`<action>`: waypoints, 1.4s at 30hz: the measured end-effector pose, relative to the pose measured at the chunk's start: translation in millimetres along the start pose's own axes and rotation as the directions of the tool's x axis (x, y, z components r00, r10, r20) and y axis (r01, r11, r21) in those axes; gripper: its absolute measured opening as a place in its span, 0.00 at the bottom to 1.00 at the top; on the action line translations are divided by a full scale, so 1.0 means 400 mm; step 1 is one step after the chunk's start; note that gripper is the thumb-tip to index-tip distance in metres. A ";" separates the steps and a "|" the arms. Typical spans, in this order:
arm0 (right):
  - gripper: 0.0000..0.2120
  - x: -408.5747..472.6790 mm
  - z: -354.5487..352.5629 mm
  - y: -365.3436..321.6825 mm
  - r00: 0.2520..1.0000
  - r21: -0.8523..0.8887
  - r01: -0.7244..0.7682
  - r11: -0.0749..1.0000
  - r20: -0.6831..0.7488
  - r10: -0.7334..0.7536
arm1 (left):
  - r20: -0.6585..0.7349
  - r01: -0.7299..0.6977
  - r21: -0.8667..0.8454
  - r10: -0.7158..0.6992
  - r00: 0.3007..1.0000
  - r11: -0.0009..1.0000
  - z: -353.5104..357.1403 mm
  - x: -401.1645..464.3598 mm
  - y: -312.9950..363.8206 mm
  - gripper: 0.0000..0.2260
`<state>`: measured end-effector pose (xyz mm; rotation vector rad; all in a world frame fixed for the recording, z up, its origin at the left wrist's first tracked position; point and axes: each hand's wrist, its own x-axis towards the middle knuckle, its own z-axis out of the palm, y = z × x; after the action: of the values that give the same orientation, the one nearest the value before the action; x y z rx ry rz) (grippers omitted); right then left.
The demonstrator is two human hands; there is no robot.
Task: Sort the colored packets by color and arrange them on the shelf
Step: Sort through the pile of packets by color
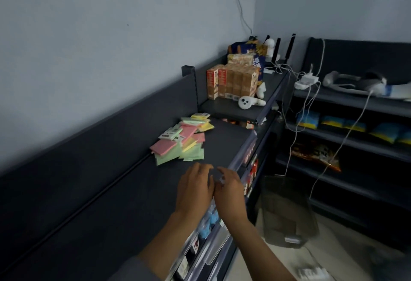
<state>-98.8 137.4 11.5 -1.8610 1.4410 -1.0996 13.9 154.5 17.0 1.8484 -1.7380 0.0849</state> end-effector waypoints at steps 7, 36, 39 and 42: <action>0.18 0.113 -0.005 0.064 0.999 0.047 -0.039 0.998 -0.008 0.040 | -0.025 -0.018 0.070 0.020 0.999 0.997 0.069 0.107 -0.012 0.15; 0.14 0.652 0.201 0.163 0.984 -0.007 0.116 0.993 0.139 -0.114 | -0.066 0.164 0.056 -0.160 0.985 0.985 0.268 0.571 -0.184 0.16; 0.10 0.702 0.236 0.160 0.970 -0.001 0.163 0.987 0.183 -0.160 | -0.096 0.197 0.083 -0.189 0.977 0.977 0.263 0.579 -0.222 0.17; 0.14 0.746 0.266 0.158 0.959 0.039 0.205 0.978 0.193 -0.209 | -0.111 0.274 0.085 -0.265 0.958 0.958 0.262 0.599 -0.262 0.20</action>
<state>-12.2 -172.9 -13.0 -2.0794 1.1421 -0.9869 109.4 -109.6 -4.4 2.1005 -1.4236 0.1539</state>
